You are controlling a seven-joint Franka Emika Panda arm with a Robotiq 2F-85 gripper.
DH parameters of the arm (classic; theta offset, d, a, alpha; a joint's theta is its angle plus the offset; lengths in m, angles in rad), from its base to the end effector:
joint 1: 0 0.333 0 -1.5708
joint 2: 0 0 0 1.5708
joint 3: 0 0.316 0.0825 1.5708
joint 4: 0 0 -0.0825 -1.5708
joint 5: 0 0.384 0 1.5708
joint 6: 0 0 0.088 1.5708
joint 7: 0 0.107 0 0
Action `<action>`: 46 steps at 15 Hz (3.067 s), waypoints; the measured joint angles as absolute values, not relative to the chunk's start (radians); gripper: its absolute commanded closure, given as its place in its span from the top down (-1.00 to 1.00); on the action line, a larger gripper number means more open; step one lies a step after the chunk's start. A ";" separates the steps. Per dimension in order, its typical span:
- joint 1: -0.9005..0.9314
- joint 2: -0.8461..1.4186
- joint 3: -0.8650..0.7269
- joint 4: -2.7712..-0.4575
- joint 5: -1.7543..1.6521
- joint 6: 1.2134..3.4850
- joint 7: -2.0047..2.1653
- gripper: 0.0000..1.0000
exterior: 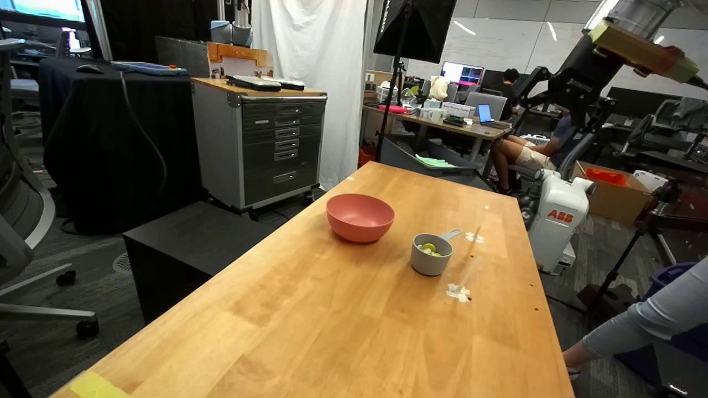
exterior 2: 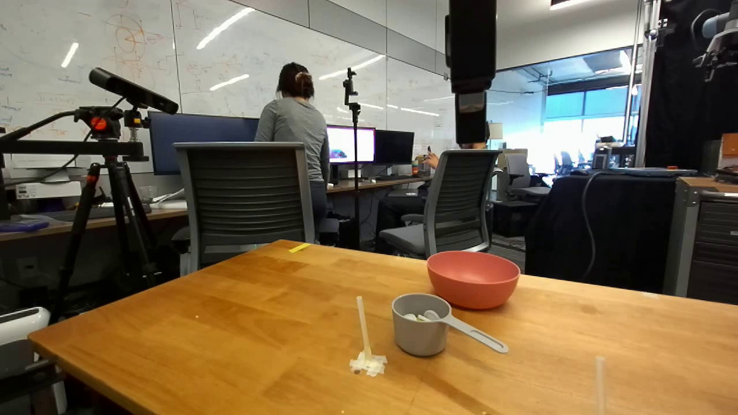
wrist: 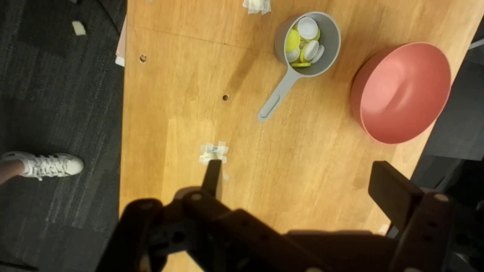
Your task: Pour the contents in the grey measuring cup into the pink bowl
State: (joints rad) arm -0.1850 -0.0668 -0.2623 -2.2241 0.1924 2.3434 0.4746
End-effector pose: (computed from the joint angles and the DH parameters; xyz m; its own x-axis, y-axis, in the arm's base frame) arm 0.4816 -0.2292 0.4202 0.4935 -0.8669 0.0706 -0.8366 -0.4953 -0.2341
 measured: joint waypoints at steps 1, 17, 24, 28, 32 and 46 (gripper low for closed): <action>-0.186 -0.060 -0.262 -2.224 0.194 2.329 0.516 1.00; -0.187 0.210 -0.240 -2.099 0.467 2.323 0.835 1.00; -0.177 0.379 -0.222 -1.961 0.462 2.323 0.922 1.00; -0.172 0.450 -0.207 -1.901 0.453 2.323 0.932 1.00; -0.161 0.505 -0.203 -1.883 0.422 2.323 0.932 1.00; -0.160 0.592 -0.215 -1.882 0.358 2.398 0.932 1.00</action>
